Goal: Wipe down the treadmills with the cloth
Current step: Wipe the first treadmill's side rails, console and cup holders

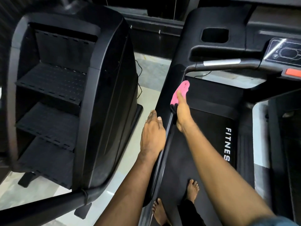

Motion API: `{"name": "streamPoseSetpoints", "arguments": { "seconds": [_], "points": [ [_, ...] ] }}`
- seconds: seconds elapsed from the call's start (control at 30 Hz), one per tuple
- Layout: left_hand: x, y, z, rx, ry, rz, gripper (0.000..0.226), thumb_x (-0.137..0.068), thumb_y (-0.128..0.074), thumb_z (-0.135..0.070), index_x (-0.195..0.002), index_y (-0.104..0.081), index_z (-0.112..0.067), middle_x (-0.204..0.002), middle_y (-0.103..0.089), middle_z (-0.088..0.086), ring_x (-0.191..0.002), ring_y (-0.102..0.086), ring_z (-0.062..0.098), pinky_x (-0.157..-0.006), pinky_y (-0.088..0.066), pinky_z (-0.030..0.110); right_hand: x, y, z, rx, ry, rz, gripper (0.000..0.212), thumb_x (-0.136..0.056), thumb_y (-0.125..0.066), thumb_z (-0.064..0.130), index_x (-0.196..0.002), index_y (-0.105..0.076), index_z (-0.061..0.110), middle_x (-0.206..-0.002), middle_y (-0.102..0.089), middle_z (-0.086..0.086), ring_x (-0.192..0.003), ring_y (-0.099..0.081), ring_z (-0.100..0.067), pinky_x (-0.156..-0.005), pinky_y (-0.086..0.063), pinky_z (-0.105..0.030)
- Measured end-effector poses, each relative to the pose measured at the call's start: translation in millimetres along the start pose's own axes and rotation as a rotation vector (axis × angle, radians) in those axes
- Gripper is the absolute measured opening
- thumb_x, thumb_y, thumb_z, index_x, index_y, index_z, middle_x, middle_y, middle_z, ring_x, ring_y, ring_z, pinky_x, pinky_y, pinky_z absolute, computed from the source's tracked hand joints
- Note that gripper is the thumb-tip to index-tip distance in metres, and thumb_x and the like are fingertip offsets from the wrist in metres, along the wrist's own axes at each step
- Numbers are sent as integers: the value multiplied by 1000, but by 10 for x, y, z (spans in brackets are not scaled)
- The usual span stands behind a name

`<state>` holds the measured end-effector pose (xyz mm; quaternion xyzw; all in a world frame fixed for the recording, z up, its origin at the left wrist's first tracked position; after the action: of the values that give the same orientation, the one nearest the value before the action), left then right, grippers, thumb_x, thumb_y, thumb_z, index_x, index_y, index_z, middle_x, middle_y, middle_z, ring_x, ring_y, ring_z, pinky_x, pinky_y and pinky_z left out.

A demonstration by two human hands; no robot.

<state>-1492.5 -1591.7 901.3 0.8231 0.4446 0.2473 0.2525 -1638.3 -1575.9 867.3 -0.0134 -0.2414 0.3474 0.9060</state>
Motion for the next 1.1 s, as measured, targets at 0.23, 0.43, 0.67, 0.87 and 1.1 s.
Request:
{"name": "streamPoseSetpoints", "arguments": {
  "seconds": [0.23, 0.43, 0.67, 0.87, 1.1],
  "points": [
    [9, 11, -3, 47, -1, -3, 50, -109, -30, -26, -157, -30, -9, -161, -35, 9, -149, -32, 24, -123, -25, 36, 80, -2, -71, -20, 51, 32, 62, -108, -29, 54, -162, -9, 33, -166, -18, 12, -134, -28, 1, -117, -24, -25],
    [68, 76, -30, 145, -49, -46, 53, -110, -28, -23, -161, -15, -13, -168, -14, 1, -154, -15, 13, -114, -6, 13, 483, 11, -318, 9, 26, 6, 71, -100, -40, 60, -161, -24, 28, -161, -37, 5, -145, -39, -10, -124, -27, -37],
    [580, 355, 156, 160, -204, 14, 46, -108, -36, -13, -154, -38, -16, -161, -32, -8, -148, -23, 0, -119, -13, 12, 600, -6, -236, 46, 6, 11, 61, -109, -29, 49, -162, -20, 22, -164, -31, -2, -148, -33, -16, -114, -25, -25],
    [1034, 311, 569, 143, -279, 91, 48, -107, -36, -8, -154, -37, -18, -157, -29, -18, -147, -23, -8, -123, -16, 19, 1161, -57, -571, 56, 58, 23, 62, -107, -38, 50, -162, -18, 30, -143, -42, 12, -125, -38, -4, -112, -29, -25],
    [1061, 293, 614, 219, -264, 63, 46, -107, -37, -7, -151, -44, -17, -156, -37, -14, -146, -28, -5, -123, -20, 22, 1126, -78, -592, 140, 81, 102, 63, -109, -32, 48, -163, -7, 28, -158, -33, 6, -143, -34, -12, -117, -27, -32]
  ]
}}
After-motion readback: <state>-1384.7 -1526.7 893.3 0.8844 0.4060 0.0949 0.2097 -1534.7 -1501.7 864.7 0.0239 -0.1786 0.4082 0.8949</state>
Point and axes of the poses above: each hand's wrist, its own x-axis away from the middle knuckle, its own y-axis out of the back of the hand, z = x × y, the point moved 7 cm from there along -x, towards the middle knuckle
